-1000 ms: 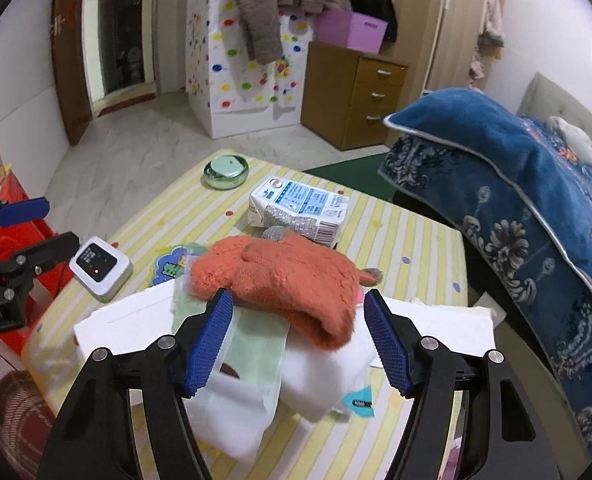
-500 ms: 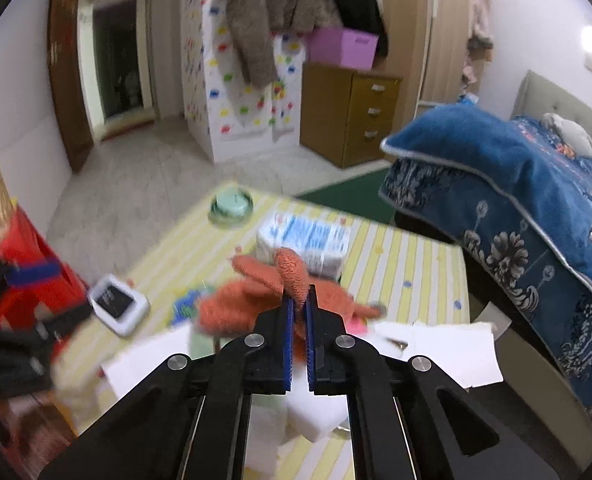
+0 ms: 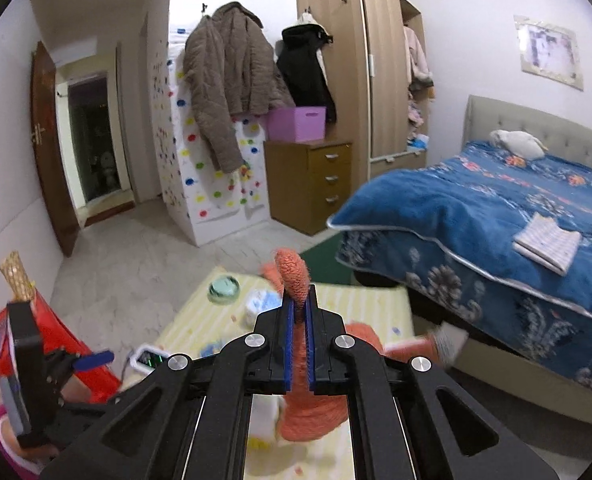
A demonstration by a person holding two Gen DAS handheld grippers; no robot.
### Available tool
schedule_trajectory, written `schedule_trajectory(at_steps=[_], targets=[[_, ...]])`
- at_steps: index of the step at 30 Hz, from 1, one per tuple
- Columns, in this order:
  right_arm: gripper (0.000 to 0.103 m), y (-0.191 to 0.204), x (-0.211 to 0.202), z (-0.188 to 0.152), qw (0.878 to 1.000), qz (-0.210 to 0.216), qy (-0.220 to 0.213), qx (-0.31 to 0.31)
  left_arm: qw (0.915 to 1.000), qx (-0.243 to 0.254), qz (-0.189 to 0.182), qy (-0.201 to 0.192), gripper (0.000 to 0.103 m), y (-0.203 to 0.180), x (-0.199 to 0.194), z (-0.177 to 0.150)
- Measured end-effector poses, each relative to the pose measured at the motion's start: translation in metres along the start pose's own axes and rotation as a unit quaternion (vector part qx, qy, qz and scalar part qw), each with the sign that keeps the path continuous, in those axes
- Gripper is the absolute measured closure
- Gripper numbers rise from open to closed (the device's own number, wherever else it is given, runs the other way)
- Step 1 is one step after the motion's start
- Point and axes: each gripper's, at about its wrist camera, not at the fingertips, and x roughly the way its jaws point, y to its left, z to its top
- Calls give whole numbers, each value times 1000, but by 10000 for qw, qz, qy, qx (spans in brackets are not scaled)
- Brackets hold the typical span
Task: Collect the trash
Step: 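Close the right tool on the orange glove and lift it, then carry the glove with the right tool while the left tool grasps a white paper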
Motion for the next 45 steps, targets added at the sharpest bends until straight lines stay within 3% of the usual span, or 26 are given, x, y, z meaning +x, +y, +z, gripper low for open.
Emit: schedule_trajectory(at_steps=[4, 8, 12, 16, 22, 30, 33, 35, 36, 37, 45], targets=[[99, -1, -5, -35, 9993, -257, 251, -125, 9997, 85, -207, 85, 34, -11, 5, -6], [99, -11, 6, -64, 9982, -255, 534, 53, 9987, 285, -421, 62, 42, -29, 12, -5], [99, -18, 16, -84, 9971, -242, 657, 306, 9978, 404, -504, 149, 42, -45, 28, -2], [99, -24, 22, -95, 9957, -178, 757, 494, 9972, 494, -470, 293, 35, -56, 53, 0], [99, -31, 26, -105, 9947, -108, 847, 564, 9956, 509, -338, 712, 34, -65, 95, -8], [98, -32, 30, -112, 9932, 36, 984, 623, 9949, 823, -454, 351, 31, -73, 99, -15], [98, -30, 29, -113, 9931, 55, 999, 613, 9943, 900, -464, 322, 56, -77, 98, -13], [98, -29, 28, -112, 9932, 54, 990, 614, 9945, 920, -418, 290, 91, -77, 96, -13], [98, -29, 26, -112, 9933, 52, 982, 612, 9944, 924, -432, 272, 99, -77, 93, -12], [98, -29, 25, -112, 9934, 51, 972, 613, 9945, 900, -480, 241, 103, -76, 89, -12], [98, -35, 0, -101, 9951, -27, 685, 719, 9924, 726, -936, -330, 103, -60, 23, 11]])
